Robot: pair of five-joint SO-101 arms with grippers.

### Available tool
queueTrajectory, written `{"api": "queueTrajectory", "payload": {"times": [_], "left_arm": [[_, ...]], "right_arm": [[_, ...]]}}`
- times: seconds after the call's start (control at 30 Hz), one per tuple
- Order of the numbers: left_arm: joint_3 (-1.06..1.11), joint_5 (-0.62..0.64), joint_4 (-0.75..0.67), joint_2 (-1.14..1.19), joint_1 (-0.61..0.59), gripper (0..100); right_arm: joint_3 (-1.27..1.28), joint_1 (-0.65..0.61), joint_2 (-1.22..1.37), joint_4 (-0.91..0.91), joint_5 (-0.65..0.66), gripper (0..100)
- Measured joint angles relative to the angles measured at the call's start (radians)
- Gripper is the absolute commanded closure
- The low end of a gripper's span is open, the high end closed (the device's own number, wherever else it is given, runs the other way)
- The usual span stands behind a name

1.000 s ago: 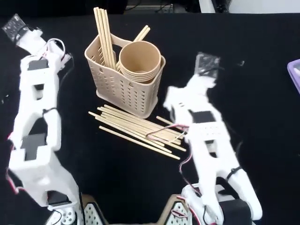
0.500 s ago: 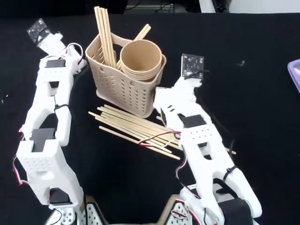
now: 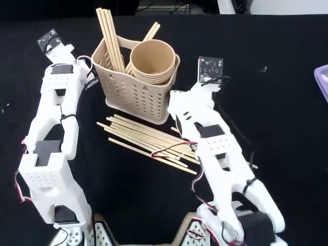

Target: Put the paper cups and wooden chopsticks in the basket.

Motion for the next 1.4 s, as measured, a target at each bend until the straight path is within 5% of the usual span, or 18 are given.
{"api": "queueTrajectory", "payload": {"times": [0.27, 0.67, 0.97, 1.13, 1.27, 1.4], "left_arm": [[0.086, -0.009, 0.048, -0.127, 0.029, 97], [0.152, -0.054, 0.075, -0.252, 0.066, 97], [0.241, -0.054, 0.115, -0.445, -0.029, 97], [0.259, -0.081, 0.114, -0.505, -0.117, 97], [0.269, -0.083, -0.02, -0.506, -0.127, 97], [0.267, -0.083, -0.232, -0.465, -0.097, 97]], "right_arm": [[-0.04, 0.064, 0.201, -0.092, 0.005, 98.7], [-0.063, 0.109, 0.157, -0.066, 0.005, 98.6], [-0.063, 0.115, -0.12, 0.265, 0.014, 90.3], [-0.063, 0.115, -0.27, 0.568, 0.253, 90.0], [-0.063, 0.115, -0.327, 0.624, 0.305, 90.2], [-0.034, 0.069, -0.333, 0.557, 0.184, 90.3]]}}
